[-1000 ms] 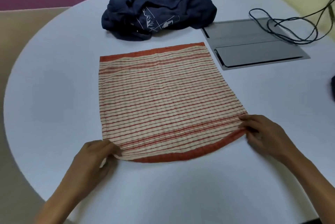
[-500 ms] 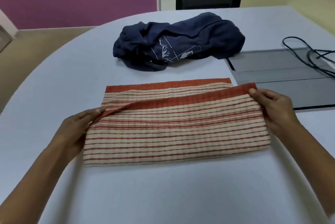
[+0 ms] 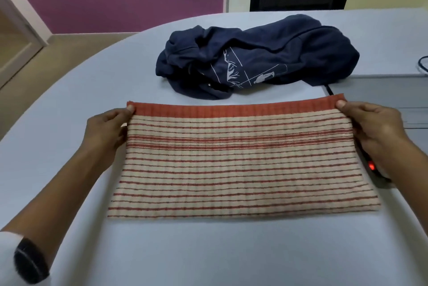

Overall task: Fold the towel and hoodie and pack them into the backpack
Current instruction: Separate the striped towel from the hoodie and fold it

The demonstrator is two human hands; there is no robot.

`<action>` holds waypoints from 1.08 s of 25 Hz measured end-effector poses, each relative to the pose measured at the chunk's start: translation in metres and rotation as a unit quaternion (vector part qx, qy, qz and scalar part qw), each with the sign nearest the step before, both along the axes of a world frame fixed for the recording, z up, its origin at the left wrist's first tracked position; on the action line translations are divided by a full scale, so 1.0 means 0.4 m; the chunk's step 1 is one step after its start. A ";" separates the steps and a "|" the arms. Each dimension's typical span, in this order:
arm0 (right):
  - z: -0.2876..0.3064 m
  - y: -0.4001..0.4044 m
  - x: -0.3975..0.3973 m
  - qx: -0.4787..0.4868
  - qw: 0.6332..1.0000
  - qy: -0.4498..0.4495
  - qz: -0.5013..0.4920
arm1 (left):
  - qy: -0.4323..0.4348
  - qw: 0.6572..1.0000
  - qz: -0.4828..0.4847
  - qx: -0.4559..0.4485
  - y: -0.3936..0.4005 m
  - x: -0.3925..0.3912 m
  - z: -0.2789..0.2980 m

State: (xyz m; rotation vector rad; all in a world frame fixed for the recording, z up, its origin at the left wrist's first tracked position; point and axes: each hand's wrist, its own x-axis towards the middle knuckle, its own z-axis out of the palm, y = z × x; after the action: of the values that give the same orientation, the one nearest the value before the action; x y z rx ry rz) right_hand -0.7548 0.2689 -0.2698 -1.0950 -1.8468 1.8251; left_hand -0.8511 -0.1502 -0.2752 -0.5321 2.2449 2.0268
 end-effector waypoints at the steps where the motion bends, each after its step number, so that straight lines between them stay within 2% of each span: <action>1: -0.004 0.002 -0.015 0.006 1.000 -0.003 0.000 | 0.004 1.000 0.011 -0.024 0.010 -0.007 -0.009; 5: -0.032 0.004 -0.064 0.095 0.995 -0.040 -0.013 | 0.047 0.975 0.046 -0.214 0.029 -0.019 -0.058; 9: -0.047 0.006 -0.087 0.209 0.976 -0.063 -0.013 | 0.096 0.934 0.075 -0.337 0.044 -0.022 -0.076; 13: -0.068 0.002 -0.109 0.301 0.948 -0.106 0.008 | 0.088 0.904 0.079 -0.412 0.047 -0.035 -0.095; 15: -0.080 -0.012 -0.109 0.390 0.910 -0.141 0.020 | 0.118 0.900 0.085 -0.411 0.051 -0.024 -0.085; 16: -0.084 -0.030 -0.106 0.454 0.878 -0.152 0.030 | 0.158 0.903 0.071 -0.394 0.059 -0.015 -0.077; 18: -0.088 -0.110 -0.093 0.545 0.824 -0.127 0.084 | 0.222 0.900 -0.043 -0.373 0.092 0.014 -0.068; 20: -0.086 -0.250 -0.074 0.515 0.826 -0.085 0.214 | 0.207 0.865 -0.199 -0.411 0.130 0.048 -0.090; 22: -0.093 -0.401 -0.056 0.456 0.809 -0.066 0.365 | 0.177 0.819 -0.285 -0.467 0.145 0.064 -0.125; 25: -0.125 -0.532 -0.048 0.481 0.748 -0.067 0.453 | 0.178 0.760 -0.307 -0.544 0.131 0.060 -0.164; 27: -0.144 -0.516 -0.055 0.527 0.715 -0.097 0.450 | 0.174 0.750 -0.301 -0.564 0.128 0.058 -0.169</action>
State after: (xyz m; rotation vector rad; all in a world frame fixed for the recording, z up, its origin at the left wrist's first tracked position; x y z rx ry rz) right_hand -0.7768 0.0623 -0.3272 0.1270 -3.1681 0.4847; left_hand -0.8280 -0.0990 -0.3428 0.5794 3.0704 0.3209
